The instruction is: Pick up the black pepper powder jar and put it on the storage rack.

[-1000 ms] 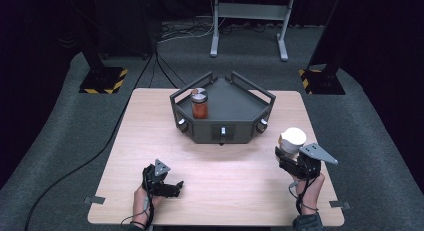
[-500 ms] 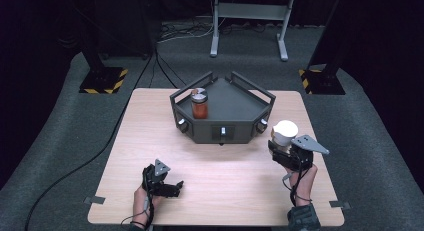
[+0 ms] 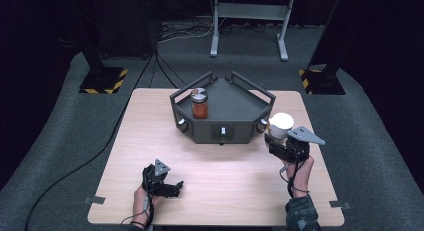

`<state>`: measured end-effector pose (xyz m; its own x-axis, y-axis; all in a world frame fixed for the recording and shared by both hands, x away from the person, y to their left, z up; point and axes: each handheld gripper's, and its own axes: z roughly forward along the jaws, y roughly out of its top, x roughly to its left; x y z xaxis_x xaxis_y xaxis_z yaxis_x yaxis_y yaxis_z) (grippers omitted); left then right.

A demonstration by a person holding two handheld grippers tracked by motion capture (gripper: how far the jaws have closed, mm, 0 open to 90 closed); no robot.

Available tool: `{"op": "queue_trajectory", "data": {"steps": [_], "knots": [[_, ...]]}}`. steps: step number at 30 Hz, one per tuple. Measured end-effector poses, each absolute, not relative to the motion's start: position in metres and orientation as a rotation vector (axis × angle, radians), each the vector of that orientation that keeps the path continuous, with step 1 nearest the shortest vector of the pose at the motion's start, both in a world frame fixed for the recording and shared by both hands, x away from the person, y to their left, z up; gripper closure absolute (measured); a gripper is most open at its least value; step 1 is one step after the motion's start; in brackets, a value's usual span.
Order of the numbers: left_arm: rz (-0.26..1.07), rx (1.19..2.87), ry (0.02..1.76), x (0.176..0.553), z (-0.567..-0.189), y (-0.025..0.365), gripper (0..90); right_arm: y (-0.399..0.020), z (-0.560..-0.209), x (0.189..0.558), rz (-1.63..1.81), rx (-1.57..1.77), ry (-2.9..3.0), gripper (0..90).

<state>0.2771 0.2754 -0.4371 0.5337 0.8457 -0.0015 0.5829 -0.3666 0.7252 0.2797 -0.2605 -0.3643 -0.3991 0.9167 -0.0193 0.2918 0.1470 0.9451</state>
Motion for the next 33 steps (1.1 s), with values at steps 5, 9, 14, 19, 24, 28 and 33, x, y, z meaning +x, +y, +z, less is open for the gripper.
{"op": "queue_trajectory", "data": {"steps": [5,9,14,19,24,28,33], "knots": [[0.493,2.088,1.152,0.277,-0.437,0.275,1.8,-0.258,-0.359,0.284,1.256,1.149,1.798,30.3],[0.493,2.089,1.153,0.277,-0.437,0.275,1.9,-0.258,-0.356,0.286,1.263,1.149,1.797,30.3],[0.493,2.088,1.152,0.277,-0.437,0.275,2.0,-0.257,-0.352,0.291,1.259,1.143,1.802,30.3],[0.493,2.088,1.152,0.277,-0.437,0.275,2.0,-0.256,-0.348,0.295,1.271,1.139,1.811,30.3],[0.493,2.088,1.152,0.277,-0.437,0.275,2.0,-0.254,-0.345,0.299,1.275,1.133,1.814,30.3],[0.493,2.088,1.152,0.277,-0.437,0.275,2.0,-0.253,-0.343,0.301,1.276,1.127,1.819,30.3],[0.493,2.088,1.151,0.277,-0.437,0.275,2.1,-0.252,-0.341,0.302,1.282,1.126,1.818,30.3]]}}
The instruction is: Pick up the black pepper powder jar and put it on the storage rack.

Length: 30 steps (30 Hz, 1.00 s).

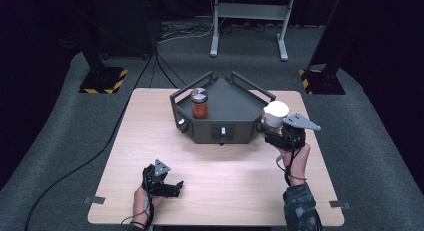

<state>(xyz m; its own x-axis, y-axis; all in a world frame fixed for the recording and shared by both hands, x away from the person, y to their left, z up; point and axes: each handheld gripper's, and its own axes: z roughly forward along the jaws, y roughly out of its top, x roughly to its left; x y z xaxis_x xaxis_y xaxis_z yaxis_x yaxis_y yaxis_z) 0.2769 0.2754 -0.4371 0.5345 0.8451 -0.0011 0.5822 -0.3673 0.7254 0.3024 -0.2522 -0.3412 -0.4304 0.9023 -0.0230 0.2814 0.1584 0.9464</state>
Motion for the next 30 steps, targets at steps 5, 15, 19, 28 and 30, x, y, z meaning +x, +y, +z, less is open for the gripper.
{"op": "queue_trajectory", "data": {"steps": [5,15,19,28,30], "knots": [[0.493,2.088,1.150,0.277,-0.437,0.276,2.4,-0.251,-0.341,0.305,1.288,1.133,1.814,30.3],[0.493,2.088,1.150,0.277,-0.437,0.276,2.5,-0.248,-0.337,0.314,1.297,1.132,1.816,30.3],[0.495,2.089,1.148,0.277,-0.437,0.275,2.5,-0.248,-0.335,0.317,1.304,1.135,1.815,30.3],[0.493,2.088,1.147,0.277,-0.437,0.276,2.7,-0.244,-0.331,0.328,1.303,1.138,1.824,30.3],[0.495,2.090,1.145,0.277,-0.437,0.276,2.8,-0.243,-0.330,0.330,1.302,1.131,1.824,30.3]]}}
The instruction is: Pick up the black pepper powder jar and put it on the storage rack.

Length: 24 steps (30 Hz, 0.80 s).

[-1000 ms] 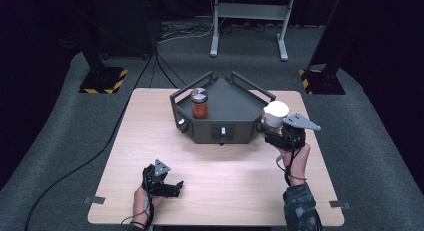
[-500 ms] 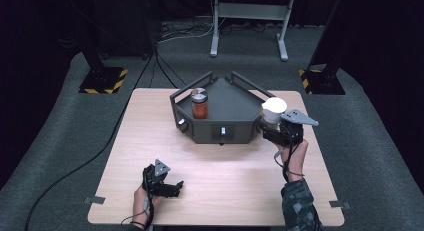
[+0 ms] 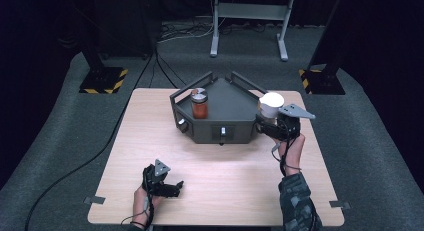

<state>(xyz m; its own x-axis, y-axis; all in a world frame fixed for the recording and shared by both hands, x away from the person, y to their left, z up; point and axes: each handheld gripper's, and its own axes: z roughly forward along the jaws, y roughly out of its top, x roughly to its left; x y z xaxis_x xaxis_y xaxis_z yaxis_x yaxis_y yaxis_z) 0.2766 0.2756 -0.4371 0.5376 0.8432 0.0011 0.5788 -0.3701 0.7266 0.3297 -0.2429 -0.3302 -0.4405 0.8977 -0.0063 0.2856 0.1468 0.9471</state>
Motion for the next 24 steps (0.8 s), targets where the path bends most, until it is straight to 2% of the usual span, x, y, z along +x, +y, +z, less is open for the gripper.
{"op": "queue_trajectory", "data": {"steps": [24], "knots": [[0.495,2.091,1.141,0.277,-0.437,0.276,3.1,-0.227,-0.318,0.355,1.324,1.112,1.846,30.3]]}}
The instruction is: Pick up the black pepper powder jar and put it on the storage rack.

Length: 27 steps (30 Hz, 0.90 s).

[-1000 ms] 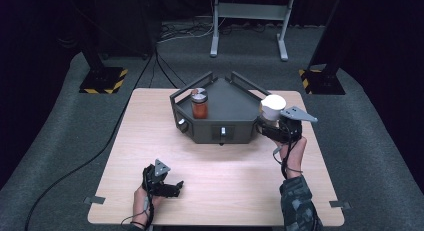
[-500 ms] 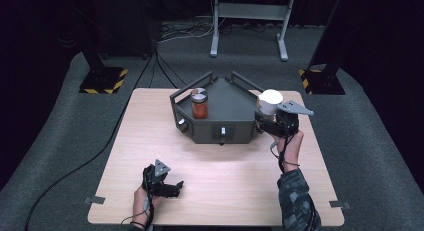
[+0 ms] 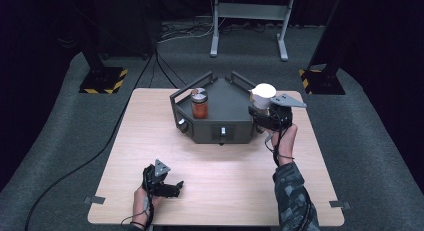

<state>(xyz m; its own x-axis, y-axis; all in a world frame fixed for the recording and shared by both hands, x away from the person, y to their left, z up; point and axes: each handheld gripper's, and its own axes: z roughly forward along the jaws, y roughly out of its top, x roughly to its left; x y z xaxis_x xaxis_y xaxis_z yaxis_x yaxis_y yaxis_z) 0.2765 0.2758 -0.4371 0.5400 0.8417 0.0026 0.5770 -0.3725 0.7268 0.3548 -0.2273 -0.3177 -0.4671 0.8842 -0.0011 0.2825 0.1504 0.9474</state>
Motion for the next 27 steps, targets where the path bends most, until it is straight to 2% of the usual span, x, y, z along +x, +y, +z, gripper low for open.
{"op": "queue_trajectory", "data": {"steps": [27], "knots": [[0.493,2.091,1.142,0.277,-0.437,0.276,3.2,-0.214,-0.315,0.379,1.324,1.108,1.872,30.3]]}}
